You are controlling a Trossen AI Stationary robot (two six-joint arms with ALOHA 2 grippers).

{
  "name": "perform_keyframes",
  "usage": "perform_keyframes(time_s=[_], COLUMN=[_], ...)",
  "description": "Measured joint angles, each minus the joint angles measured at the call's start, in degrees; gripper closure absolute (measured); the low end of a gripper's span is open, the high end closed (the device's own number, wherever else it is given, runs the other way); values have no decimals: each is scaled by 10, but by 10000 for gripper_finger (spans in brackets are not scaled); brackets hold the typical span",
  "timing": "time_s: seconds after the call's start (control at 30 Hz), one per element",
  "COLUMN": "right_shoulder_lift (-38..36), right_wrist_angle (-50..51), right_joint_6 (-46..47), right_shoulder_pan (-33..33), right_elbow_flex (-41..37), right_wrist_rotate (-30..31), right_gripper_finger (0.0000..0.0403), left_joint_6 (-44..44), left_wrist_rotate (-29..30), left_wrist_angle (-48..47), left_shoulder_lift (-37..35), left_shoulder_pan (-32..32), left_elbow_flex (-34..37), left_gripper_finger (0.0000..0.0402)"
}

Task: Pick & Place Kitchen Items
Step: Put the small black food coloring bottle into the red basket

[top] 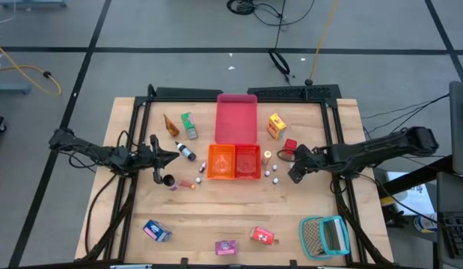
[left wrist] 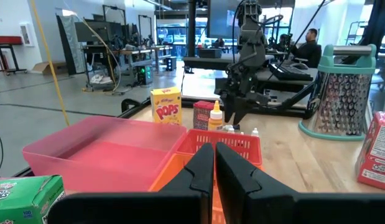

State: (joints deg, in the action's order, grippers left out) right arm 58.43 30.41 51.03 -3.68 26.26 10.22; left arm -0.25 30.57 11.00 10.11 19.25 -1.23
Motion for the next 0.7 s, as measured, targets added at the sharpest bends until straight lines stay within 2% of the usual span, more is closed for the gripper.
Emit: perform_keyframes(time_s=[0.47,0.57,0.7], right_shoulder_lift=[103,99,86], right_wrist_angle=[-35,-38,-39], right_joint_6=[8,6,2], right_shoulder_pan=[-3,-3,-3], right_elbow_flex=[4,3,1], right_wrist_rotate=[11,12,11], right_gripper_finger=[240,265,325], left_joint_6=[0,-1,-2], left_wrist_rotate=[0,0,0], left_wrist_angle=[0,0,3], left_shoulder_lift=[0,0,0], left_shoulder_pan=[0,0,0], left_elbow_flex=[0,0,0], left_gripper_finger=[385,385,385])
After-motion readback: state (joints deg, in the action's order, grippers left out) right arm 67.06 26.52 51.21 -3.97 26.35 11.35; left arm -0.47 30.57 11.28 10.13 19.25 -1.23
